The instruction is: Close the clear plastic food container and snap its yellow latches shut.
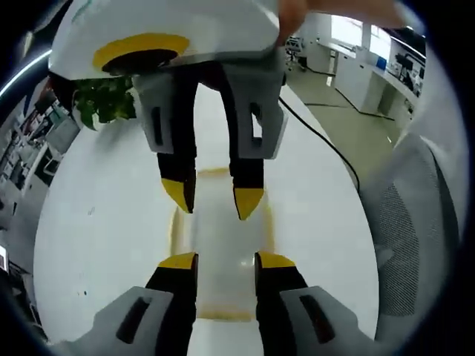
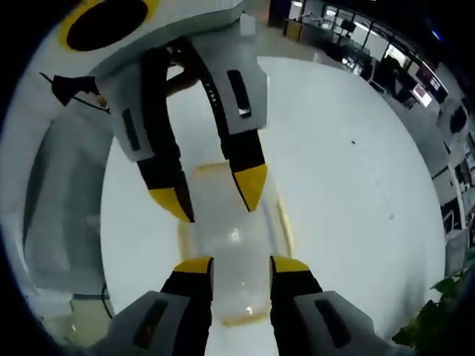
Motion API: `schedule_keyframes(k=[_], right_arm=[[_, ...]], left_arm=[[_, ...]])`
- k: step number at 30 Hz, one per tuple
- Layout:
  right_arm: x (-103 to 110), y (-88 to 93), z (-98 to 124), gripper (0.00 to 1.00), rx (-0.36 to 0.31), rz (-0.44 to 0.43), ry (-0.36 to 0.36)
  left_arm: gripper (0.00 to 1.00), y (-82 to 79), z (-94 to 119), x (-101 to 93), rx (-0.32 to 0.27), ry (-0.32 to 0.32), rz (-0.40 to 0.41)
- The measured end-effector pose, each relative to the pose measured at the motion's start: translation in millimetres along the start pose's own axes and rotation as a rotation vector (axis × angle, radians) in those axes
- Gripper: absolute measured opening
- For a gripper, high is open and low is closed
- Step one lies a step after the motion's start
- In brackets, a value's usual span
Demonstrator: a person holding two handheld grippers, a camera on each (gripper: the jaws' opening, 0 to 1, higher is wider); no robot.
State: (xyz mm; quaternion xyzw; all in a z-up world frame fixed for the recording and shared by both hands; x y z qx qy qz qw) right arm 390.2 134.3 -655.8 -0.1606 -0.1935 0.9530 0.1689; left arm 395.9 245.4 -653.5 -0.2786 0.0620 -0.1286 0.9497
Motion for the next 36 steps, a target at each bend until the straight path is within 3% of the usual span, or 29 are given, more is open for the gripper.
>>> schedule_keyframes(k=[18, 36], right_arm=[[-11, -1.4, -3, 0.29, -0.033, -0.004, 0.0], [-23, -7.5, -10, 0.37, -0.038, 0.015, -0.016]], left_arm=[[0.32, -6.6, -15, 2.1, -0.047, -0.008, 0.091], [0.46, -2.7, -20, -5.3, -0.087, 0.021, 0.126]])
Point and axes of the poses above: the point that each gripper's makers call its tool centre point, and the gripper's own axes: z roughly backward along the fingers, x roughly to its left, y roughly out of its underside, the point moved 10 cm from there along z, roughly backward along the fingers, and after that the axes turned 13 degrees about y, right-handed, at the moved point
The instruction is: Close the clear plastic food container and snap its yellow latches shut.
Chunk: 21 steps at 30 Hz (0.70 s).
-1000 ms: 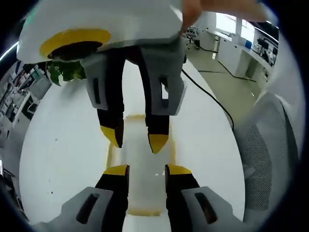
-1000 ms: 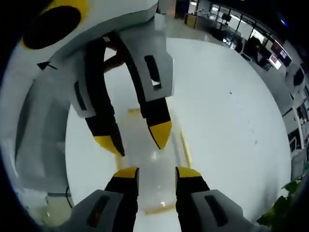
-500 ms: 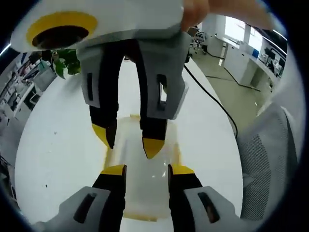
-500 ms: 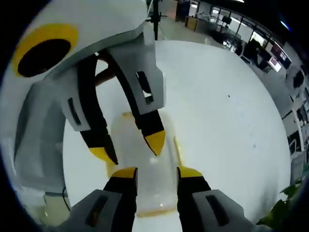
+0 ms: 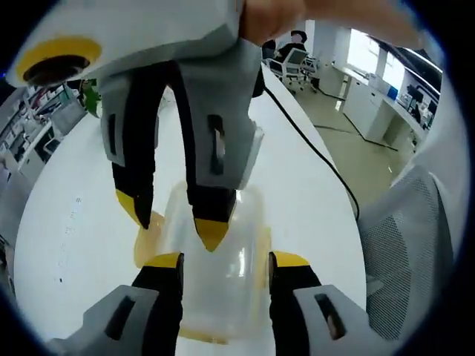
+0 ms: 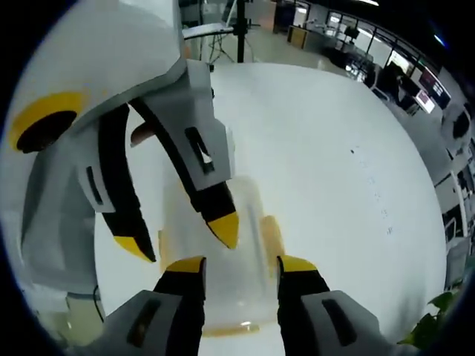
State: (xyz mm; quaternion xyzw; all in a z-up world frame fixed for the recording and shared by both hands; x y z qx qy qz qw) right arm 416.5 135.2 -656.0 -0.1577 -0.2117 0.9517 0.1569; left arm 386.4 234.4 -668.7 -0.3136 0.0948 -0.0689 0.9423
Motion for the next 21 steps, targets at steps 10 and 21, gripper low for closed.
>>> schedule_keyframes(k=[10, 21], right_arm=[[-6, 2.0, -7, 0.39, 0.018, 0.009, -0.025], [-9, 7.3, -23, 0.43, 0.058, -0.023, -0.093]], left_arm=[[0.48, 7.4, -4, -6.7, 0.026, -0.001, -0.011], [0.51, 10.7, -11, -12.4, 0.049, -0.056, -0.055]])
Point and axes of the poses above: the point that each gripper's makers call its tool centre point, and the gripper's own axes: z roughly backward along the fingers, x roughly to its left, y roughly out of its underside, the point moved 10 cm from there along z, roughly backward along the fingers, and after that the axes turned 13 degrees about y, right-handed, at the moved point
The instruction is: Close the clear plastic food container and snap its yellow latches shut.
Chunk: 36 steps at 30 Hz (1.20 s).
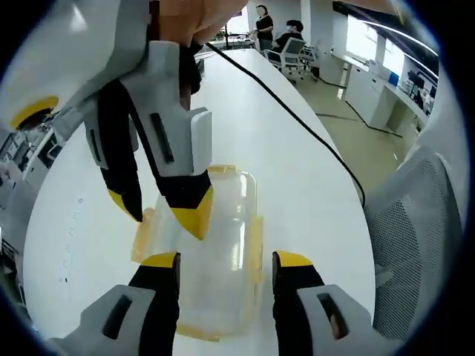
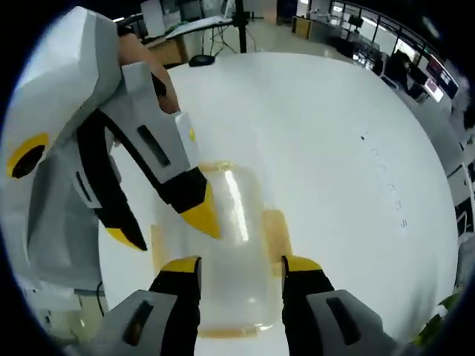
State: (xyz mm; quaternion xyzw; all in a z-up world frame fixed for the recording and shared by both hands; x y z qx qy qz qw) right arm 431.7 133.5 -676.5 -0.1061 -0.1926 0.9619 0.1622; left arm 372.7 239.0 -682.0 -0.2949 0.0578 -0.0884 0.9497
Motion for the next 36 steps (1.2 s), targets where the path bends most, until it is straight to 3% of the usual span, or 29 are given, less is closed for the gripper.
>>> schedule_keyframes(k=[10, 16, 25, 26, 27, 28, 29, 36], right_arm=[[-5, -2.5, -5, 0.43, 0.004, -0.009, -0.077], [-5, -7.4, -8, 0.42, 0.024, 0.048, -0.106], [-5, -12.8, -12, 0.4, 0.07, 0.081, -0.14], [-6, -13.8, -14, 0.39, 0.068, 0.077, -0.144], [-7, -14.1, -15, 0.37, 0.086, 0.012, -0.168], [-9, -17.7, -16, 0.37, 0.068, 0.03, -0.169], [-10, -15.9, -16, 0.37, 0.094, 0.034, -0.183], [-9, -10.1, -12, 0.38, 0.061, 0.027, -0.173]], left_arm=[[0.47, 0.0, -7, -7.0, 0.046, -0.086, -0.06], [0.45, -0.5, -10, -10.2, 0.066, -0.132, -0.074], [0.41, 3.3, -12, -10.9, 0.044, -0.159, -0.068], [0.4, 0.9, -14, -14.0, 0.048, -0.1, -0.082], [0.4, -1.8, -7, -9.1, 0.054, -0.146, -0.057], [0.39, -1.7, -9, -7.5, 0.064, -0.138, -0.059], [0.39, 0.0, -10, -6.4, 0.047, -0.134, -0.056], [0.4, 3.2, -12, -8.7, 0.038, -0.149, -0.075]])
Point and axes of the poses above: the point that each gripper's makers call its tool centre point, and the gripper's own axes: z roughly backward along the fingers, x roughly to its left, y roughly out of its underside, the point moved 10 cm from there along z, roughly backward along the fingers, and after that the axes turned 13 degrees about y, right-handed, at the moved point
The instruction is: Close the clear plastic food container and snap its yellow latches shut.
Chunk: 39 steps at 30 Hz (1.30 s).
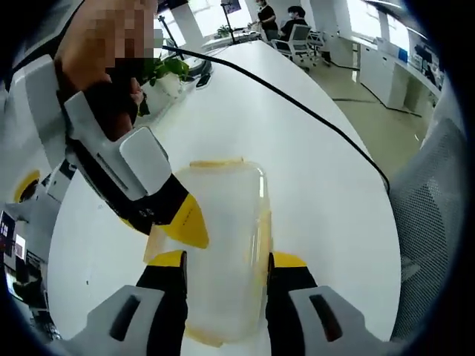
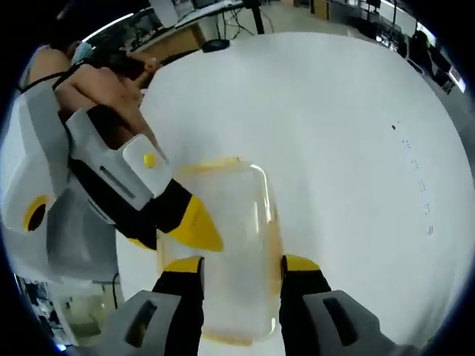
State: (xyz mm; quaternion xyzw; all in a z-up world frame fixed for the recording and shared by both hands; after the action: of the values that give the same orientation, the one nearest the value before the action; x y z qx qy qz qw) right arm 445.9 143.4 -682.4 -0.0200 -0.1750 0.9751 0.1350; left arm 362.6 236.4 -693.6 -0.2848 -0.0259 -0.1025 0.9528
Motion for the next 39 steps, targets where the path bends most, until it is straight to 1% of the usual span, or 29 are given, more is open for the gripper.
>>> schedule_keyframes(k=[7, 10, 13, 18, 19, 20, 22, 24, 27, 30, 34, 36, 39], right_arm=[[3, 0.9, 2, 0.39, -0.027, 0.017, 0.019], [4, 1.4, 3, 0.4, -0.032, 0.025, 0.029], [6, 0.1, 4, 0.4, -0.033, 0.031, 0.049], [8, -0.7, 6, 0.4, -0.032, 0.028, 0.084], [9, -0.1, 7, 0.41, -0.033, 0.023, 0.094], [9, 1.0, 8, 0.42, -0.038, 0.02, 0.117], [10, 3.0, 10, 0.43, -0.064, 0.02, 0.152], [16, 5.2, 12, 0.44, -0.064, 0.034, 0.157], [19, 6.6, 15, 0.47, -0.072, 0.042, 0.175], [19, 5.6, 18, 0.5, -0.108, 0.027, 0.207], [24, 7.3, 19, 0.52, -0.11, 0.025, 0.214], [27, 8.3, 20, 0.58, -0.118, 0.022, 0.206], [30, 10.6, 22, 0.6, -0.115, 0.042, 0.214]], left_arm=[[0.42, 0.0, 2, -1.2, -0.006, 0.001, -0.019], [0.42, -1.0, 3, -1.2, -0.008, 0.003, -0.013], [0.43, -0.8, 5, 1.2, -0.038, 0.011, 0.032], [0.43, -1.9, 6, 0.8, -0.029, 0.03, 0.016], [0.45, -2.3, 7, -0.2, -0.04, 0.047, 0.024], [0.5, -3.6, 7, -1.8, -0.072, 0.069, 0.025], [0.53, -3.7, 11, -2.9, -0.064, 0.061, 0.024], [0.53, -3.1, 12, -3.2, -0.054, 0.061, 0.001], [0.56, -1.5, 14, -2.6, -0.05, 0.061, 0.003], [0.56, -0.8, 16, -2.2, -0.043, 0.059, -0.002], [0.58, 1.2, 18, -0.4, -0.039, 0.059, -0.004], [0.59, 2.4, 20, 1.3, -0.037, 0.056, -0.016], [0.63, 5.2, 21, 4.2, -0.032, 0.056, -0.022]])
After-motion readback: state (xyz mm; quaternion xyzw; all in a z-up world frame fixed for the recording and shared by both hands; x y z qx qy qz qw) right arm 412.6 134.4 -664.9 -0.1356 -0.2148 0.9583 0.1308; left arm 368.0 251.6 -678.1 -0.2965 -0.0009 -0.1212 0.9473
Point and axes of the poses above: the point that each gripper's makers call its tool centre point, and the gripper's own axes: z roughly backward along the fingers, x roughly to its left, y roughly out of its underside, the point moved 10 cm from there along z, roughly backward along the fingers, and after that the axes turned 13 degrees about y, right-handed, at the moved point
